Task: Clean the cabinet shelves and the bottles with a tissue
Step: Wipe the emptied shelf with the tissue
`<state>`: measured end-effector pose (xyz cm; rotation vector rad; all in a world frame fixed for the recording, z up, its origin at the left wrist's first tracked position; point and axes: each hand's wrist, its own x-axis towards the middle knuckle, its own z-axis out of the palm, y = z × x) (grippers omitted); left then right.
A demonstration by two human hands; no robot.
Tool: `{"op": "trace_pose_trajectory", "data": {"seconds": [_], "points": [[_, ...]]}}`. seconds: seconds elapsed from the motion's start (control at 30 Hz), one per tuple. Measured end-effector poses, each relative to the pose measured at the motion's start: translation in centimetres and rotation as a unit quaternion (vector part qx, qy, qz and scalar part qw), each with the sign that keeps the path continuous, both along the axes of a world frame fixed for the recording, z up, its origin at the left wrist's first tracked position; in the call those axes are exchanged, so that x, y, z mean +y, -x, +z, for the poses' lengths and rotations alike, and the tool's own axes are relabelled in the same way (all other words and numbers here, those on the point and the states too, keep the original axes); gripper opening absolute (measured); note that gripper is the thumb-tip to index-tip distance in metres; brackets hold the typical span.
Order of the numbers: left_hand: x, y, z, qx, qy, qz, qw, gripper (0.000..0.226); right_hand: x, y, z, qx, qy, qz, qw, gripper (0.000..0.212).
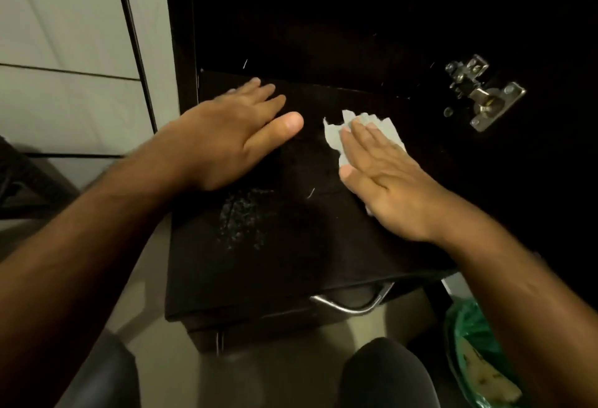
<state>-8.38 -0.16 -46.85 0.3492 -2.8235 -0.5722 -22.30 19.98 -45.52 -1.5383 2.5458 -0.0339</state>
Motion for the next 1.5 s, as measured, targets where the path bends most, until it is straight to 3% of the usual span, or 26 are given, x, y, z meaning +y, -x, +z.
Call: {"op": "trace_pose_trajectory", "data": {"seconds": [0.1, 0.23, 0.33, 0.4, 0.57, 0.77, 0.97, 1.17, 1.27, 1.4, 1.5], "points": [[0.0, -0.2, 0.3, -0.036, 0.004, -0.007, 0.999, 0.105, 3.6, -4.2, 0.5, 0.003, -0.025, 0.039, 0.999, 0.064], [-0.1, -0.3, 0.6, -0.08, 0.017, -0.009, 0.997, 0.11, 5.3, -2.4, 1.6, -0.03, -0.079, -0.05, 0.995, 0.065], [-0.1, -0.2, 0.8, -0.083, 0.007, -0.008, 0.996, 0.107, 1.0, -0.7, 1.1, -0.021, -0.042, -0.099, 0.994, 0.066], [-0.1, -0.1, 0.9, -0.078, 0.002, -0.003, 0.997, 0.107, -0.7, -2.2, 0.4, -0.011, -0.012, -0.076, 0.997, 0.065], [-0.3, -0.3, 0.9, -0.039, -0.037, -0.005, 0.999, 0.102, 4.6, -6.7, 0.1, 0.024, -0.012, 0.002, 1.0, 0.059], [1.0, -1.8, 1.2, -0.018, -0.075, 0.015, 0.997, 0.089, 0.9, -4.9, -0.1, 0.024, -0.013, -0.097, 0.995, 0.068], [2.4, -6.3, 0.8, 0.079, -0.092, 0.051, 0.991, 0.083, 4.0, -10.6, -0.4, 0.038, 0.019, 0.026, 0.999, 0.058], [2.6, -9.5, 0.0, 0.126, -0.102, 0.12, 0.979, 0.08, 1.0, -6.1, -0.5, 0.027, -0.006, -0.096, 0.995, 0.066], [2.7, -10.4, 0.1, 0.108, -0.115, 0.119, 0.98, 0.081, -2.1, -9.4, -0.3, 0.025, 0.004, -0.078, 0.997, 0.068], [2.5, -11.3, 0.0, 0.037, -0.104, 0.113, 0.987, 0.086, 0.8, -14.4, 0.0, 0.003, 0.009, 0.011, 1.0, 0.063], [2.3, -12.5, -0.4, -0.036, -0.083, 0.119, 0.989, 0.084, 3.6, -13.1, -0.2, -0.005, 0.005, -0.023, 1.0, 0.062]]}}
